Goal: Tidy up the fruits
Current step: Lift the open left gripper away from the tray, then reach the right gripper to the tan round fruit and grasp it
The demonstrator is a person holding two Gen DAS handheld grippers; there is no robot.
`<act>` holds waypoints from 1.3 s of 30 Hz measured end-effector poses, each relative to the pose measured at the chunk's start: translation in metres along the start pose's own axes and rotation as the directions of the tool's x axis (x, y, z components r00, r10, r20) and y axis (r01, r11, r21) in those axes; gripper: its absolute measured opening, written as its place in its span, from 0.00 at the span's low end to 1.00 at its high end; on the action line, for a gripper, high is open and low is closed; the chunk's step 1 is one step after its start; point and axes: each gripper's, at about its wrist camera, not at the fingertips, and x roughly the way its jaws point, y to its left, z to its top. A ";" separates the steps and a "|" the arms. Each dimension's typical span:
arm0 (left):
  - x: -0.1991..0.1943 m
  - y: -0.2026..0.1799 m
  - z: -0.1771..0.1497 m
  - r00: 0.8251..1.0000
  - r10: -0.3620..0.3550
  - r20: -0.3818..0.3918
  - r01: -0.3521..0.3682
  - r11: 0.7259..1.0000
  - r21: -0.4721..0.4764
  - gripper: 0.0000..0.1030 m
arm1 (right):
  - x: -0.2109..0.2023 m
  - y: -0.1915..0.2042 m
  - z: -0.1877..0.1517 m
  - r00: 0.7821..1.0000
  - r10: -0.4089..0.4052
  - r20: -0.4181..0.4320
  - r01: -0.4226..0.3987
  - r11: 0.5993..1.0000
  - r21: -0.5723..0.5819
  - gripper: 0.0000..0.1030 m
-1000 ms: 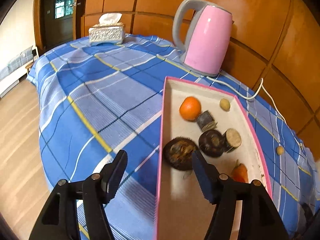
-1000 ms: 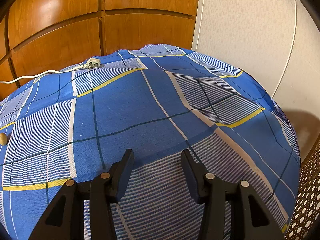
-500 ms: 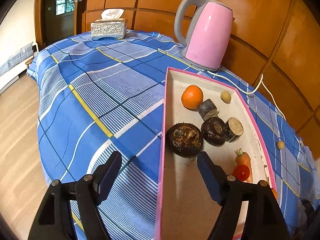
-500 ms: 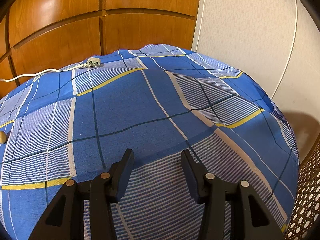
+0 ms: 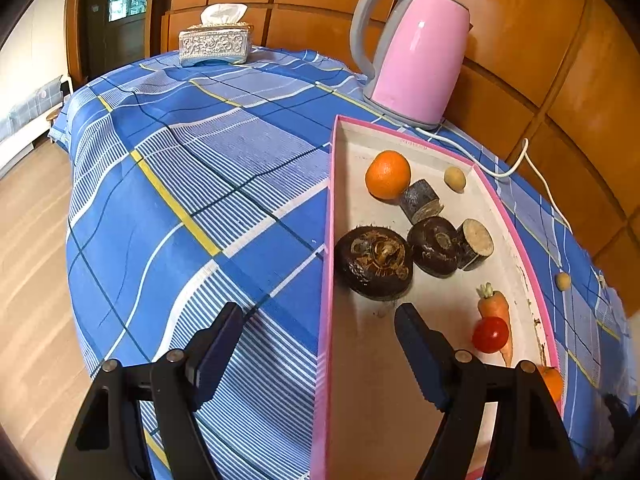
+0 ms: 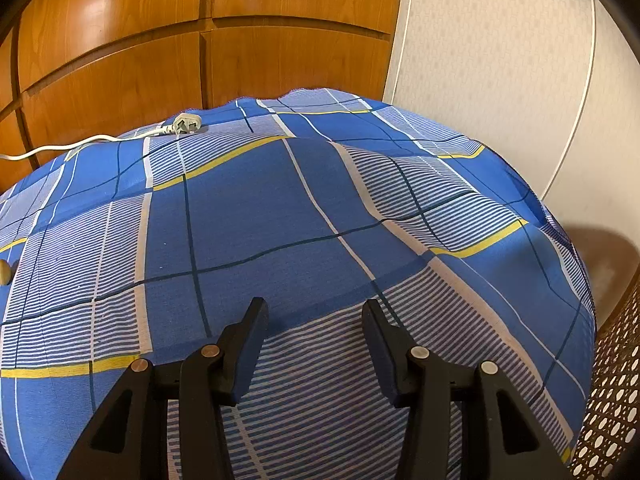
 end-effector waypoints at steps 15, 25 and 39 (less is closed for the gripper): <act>0.001 0.001 -0.001 1.000 -0.006 -0.010 0.006 1.000 -0.004 0.77 | 0.002 0.001 0.005 1.000 0.001 -0.031 -0.001 1.000 -0.016 0.48; 0.002 0.000 -0.002 1.000 -0.003 -0.014 0.003 1.000 -0.001 0.77 | -0.009 0.038 0.016 0.954 0.273 -0.125 -0.284 0.956 -0.074 0.48; 0.003 0.005 -0.003 1.000 0.001 -0.010 -0.001 1.000 -0.017 0.77 | -0.043 0.188 0.031 0.764 0.598 -0.242 -0.645 0.695 -0.319 0.48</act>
